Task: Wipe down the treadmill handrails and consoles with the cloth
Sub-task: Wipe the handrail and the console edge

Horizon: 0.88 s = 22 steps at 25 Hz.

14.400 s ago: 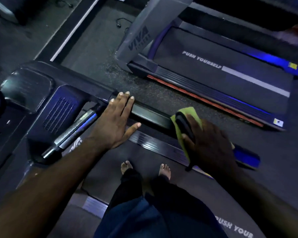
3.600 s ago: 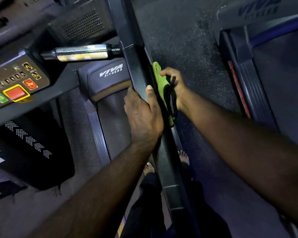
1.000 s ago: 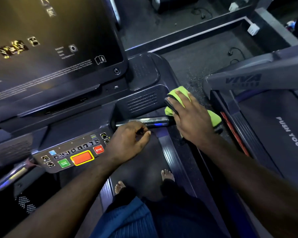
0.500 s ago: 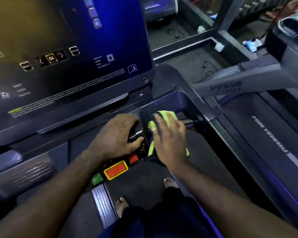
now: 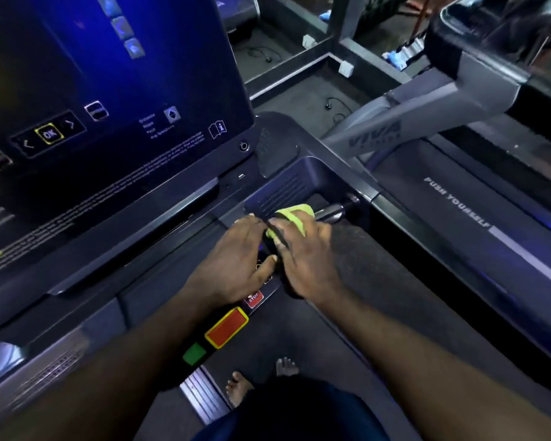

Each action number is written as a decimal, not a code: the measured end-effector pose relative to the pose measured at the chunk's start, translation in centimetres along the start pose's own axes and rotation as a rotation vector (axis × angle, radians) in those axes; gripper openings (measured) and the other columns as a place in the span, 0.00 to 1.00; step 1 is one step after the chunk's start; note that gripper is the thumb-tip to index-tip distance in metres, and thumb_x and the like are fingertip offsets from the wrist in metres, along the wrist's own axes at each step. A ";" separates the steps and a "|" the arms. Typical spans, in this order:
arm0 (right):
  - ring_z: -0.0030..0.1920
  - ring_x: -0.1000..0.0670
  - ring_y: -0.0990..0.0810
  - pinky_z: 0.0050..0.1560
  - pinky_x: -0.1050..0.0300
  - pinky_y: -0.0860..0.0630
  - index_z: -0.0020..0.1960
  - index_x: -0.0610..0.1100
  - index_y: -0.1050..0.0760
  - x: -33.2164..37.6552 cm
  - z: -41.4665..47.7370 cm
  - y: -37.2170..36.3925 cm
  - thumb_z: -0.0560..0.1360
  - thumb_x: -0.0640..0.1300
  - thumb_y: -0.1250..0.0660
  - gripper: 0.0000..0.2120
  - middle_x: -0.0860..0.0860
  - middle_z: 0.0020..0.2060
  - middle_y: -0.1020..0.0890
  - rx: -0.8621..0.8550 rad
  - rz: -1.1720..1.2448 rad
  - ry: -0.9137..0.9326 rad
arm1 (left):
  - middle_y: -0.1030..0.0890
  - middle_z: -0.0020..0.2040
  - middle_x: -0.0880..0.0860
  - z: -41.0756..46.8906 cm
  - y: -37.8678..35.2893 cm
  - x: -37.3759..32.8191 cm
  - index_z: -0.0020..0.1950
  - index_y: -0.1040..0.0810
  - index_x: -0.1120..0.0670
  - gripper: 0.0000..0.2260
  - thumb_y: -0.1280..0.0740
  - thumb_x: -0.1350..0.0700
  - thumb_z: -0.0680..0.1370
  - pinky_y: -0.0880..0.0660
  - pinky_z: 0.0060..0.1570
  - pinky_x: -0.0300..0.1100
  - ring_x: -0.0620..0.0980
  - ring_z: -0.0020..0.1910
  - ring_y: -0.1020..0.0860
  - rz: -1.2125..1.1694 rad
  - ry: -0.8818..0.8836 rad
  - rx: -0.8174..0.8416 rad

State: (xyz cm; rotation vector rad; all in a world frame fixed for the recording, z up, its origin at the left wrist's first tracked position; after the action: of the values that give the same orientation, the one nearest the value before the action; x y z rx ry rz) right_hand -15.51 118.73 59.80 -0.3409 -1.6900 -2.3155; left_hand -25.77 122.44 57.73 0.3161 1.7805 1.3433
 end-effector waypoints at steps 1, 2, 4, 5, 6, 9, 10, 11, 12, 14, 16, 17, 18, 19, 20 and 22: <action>0.63 0.44 0.29 0.58 0.44 0.24 0.66 0.49 0.20 -0.9 0.3 0.5 0.78 0.46 0.29 0.17 0.52 0.66 0.29 -0.025 -0.053 0.113 | 0.27 0.73 0.60 0.0 0.1 0.0 0.75 0.31 0.61 0.30 0.43 0.41 0.82 0.38 0.79 0.54 0.57 0.78 0.35 -0.017 0.005 -0.005; 0.61 0.43 0.29 0.56 0.45 0.22 0.66 0.50 0.21 -3.6 1.0 1.1 0.80 0.48 0.30 0.15 0.51 0.66 0.29 -0.015 -0.103 0.096 | 0.27 0.71 0.59 0.0 0.2 0.2 0.73 0.30 0.60 0.28 0.43 0.41 0.82 0.37 0.78 0.53 0.56 0.77 0.35 -0.034 0.018 -0.005; 0.60 0.39 0.27 0.58 0.43 0.23 0.67 0.55 0.24 -11.1 2.6 1.3 0.83 0.56 0.39 0.15 0.50 0.68 0.28 0.045 -0.144 -0.191 | 0.26 0.68 0.56 0.3 0.0 0.5 0.71 0.29 0.58 0.25 0.44 0.41 0.82 0.34 0.75 0.53 0.54 0.74 0.33 -0.054 0.046 0.007; 0.59 0.39 0.26 0.59 0.41 0.24 0.67 0.55 0.24 -13.2 2.8 1.5 0.84 0.58 0.41 0.16 0.49 0.68 0.27 0.020 -0.102 -0.312 | 0.26 0.65 0.55 0.6 0.0 0.7 0.69 0.29 0.57 0.24 0.44 0.41 0.82 0.32 0.72 0.54 0.54 0.70 0.31 -0.025 0.051 0.009; 0.58 0.39 0.27 0.58 0.40 0.23 0.66 0.53 0.23 -13.2 2.4 1.1 0.83 0.57 0.41 0.16 0.48 0.68 0.26 -0.040 -0.058 -0.396 | 0.26 0.61 0.53 0.9 -0.1 0.8 0.65 0.28 0.56 0.21 0.43 0.42 0.81 0.30 0.68 0.54 0.54 0.64 0.29 0.024 0.054 0.007; 0.56 0.41 0.29 0.55 0.43 0.23 0.61 0.52 0.20 -5.4 0.5 0.0 0.81 0.54 0.38 0.14 0.47 0.64 0.23 -0.147 -0.011 -0.350 | 0.28 0.55 0.52 1.4 -0.1 0.9 0.59 0.28 0.55 0.17 0.43 0.44 0.81 0.29 0.61 0.56 0.54 0.55 0.30 0.090 0.047 -0.028; 0.56 0.42 0.30 0.53 0.46 0.25 0.63 0.53 0.21 -3.0 0.0 -0.2 0.81 0.55 0.38 0.14 0.48 0.65 0.23 -0.143 -0.006 -0.230 | 0.28 0.55 0.52 1.5 -0.1 0.8 0.59 0.28 0.56 0.16 0.42 0.44 0.82 0.29 0.61 0.56 0.54 0.55 0.30 0.093 0.033 -0.033; 0.56 0.42 0.30 0.50 0.47 0.25 0.64 0.52 0.20 -2.1 0.1 0.1 0.81 0.54 0.36 0.15 0.49 0.65 0.23 -0.121 -0.035 -0.106 | 0.28 0.55 0.52 1.5 -0.2 0.7 0.59 0.28 0.56 0.16 0.42 0.45 0.82 0.30 0.61 0.55 0.55 0.55 0.30 0.097 0.021 -0.032; 0.55 0.43 0.30 0.48 0.47 0.24 0.63 0.51 0.19 -2.8 0.6 0.2 0.80 0.53 0.34 0.14 0.48 0.63 0.22 -0.114 -0.120 0.017 | 0.28 0.55 0.52 1.5 -0.2 0.6 0.59 0.28 0.56 0.15 0.42 0.45 0.82 0.30 0.61 0.55 0.54 0.55 0.30 0.102 0.017 -0.030; 0.53 0.43 0.32 0.43 0.45 0.21 0.58 0.47 0.17 -7.0 1.8 0.9 0.77 0.48 0.29 0.11 0.48 0.58 0.24 -0.109 -0.310 0.117 | 0.28 0.56 0.51 1.5 -0.1 0.8 0.60 0.29 0.54 0.14 0.41 0.45 0.82 0.31 0.62 0.53 0.54 0.56 0.31 0.093 0.019 -0.028; 0.53 0.41 0.30 0.44 0.43 0.20 0.58 0.48 0.19 -12.5 2.8 2.2 0.78 0.51 0.32 0.12 0.47 0.60 0.26 -0.137 -0.262 -0.169 | 0.28 0.55 0.50 1.4 -0.2 0.7 0.60 0.30 0.53 0.14 0.41 0.45 0.82 0.31 0.61 0.51 0.52 0.55 0.32 0.083 0.025 -0.034; 0.54 0.40 0.29 0.47 0.43 0.21 0.60 0.50 0.20 -12.6 2.3 2.2 0.79 0.54 0.35 0.13 0.47 0.61 0.26 -0.156 -0.196 -0.315 | 0.29 0.55 0.50 1.4 -0.1 0.7 0.60 0.30 0.53 0.14 0.41 0.45 0.82 0.31 0.61 0.51 0.52 0.55 0.32 0.081 0.027 -0.034; 0.55 0.40 0.29 0.48 0.44 0.22 0.60 0.50 0.21 -10.7 1.5 2.1 0.79 0.54 0.36 0.13 0.47 0.62 0.25 -0.202 -0.171 -0.360 | 0.29 0.55 0.50 1.3 -0.1 0.6 0.60 0.30 0.53 0.14 0.41 0.45 0.82 0.31 0.60 0.51 0.52 0.55 0.33 0.074 0.026 -0.033; 0.56 0.41 0.29 0.48 0.44 0.23 0.59 0.49 0.20 -7.3 0.9 1.3 0.78 0.53 0.34 0.13 0.47 0.62 0.26 -0.201 -0.151 -0.306 | 0.29 0.54 0.50 1.3 0.0 0.5 0.60 0.30 0.53 0.14 0.42 0.44 0.82 0.31 0.60 0.52 0.52 0.54 0.33 0.071 0.028 -0.033; 0.56 0.41 0.30 0.48 0.45 0.24 0.60 0.49 0.20 -4.0 0.1 -0.1 0.78 0.53 0.33 0.13 0.48 0.62 0.27 -0.169 -0.123 -0.209 | 0.29 0.54 0.50 1.2 0.1 0.5 0.60 0.30 0.53 0.14 0.42 0.45 0.81 0.31 0.60 0.53 0.52 0.54 0.33 0.076 0.031 -0.025; 0.56 0.39 0.28 0.48 0.46 0.25 0.67 0.52 0.22 -1.9 -0.6 -1.4 0.79 0.55 0.36 0.18 0.48 0.66 0.26 -0.100 -0.058 -0.080 | 0.29 0.55 0.50 1.4 0.0 0.5 0.59 0.30 0.53 0.14 0.42 0.45 0.81 0.30 0.60 0.54 0.52 0.54 0.33 0.076 0.041 -0.017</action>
State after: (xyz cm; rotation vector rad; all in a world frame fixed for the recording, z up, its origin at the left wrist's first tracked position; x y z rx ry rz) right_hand -14.17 118.69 57.77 -0.4143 -1.6440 -2.4658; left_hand -25.03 123.67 57.45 0.3530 1.8061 1.4268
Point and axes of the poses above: each hand's wrist, its own z-axis towards the middle knuckle, its own y-axis out of the back of the hand, x = y × z, the point moved 10 cm from there along z, towards the middle knuckle
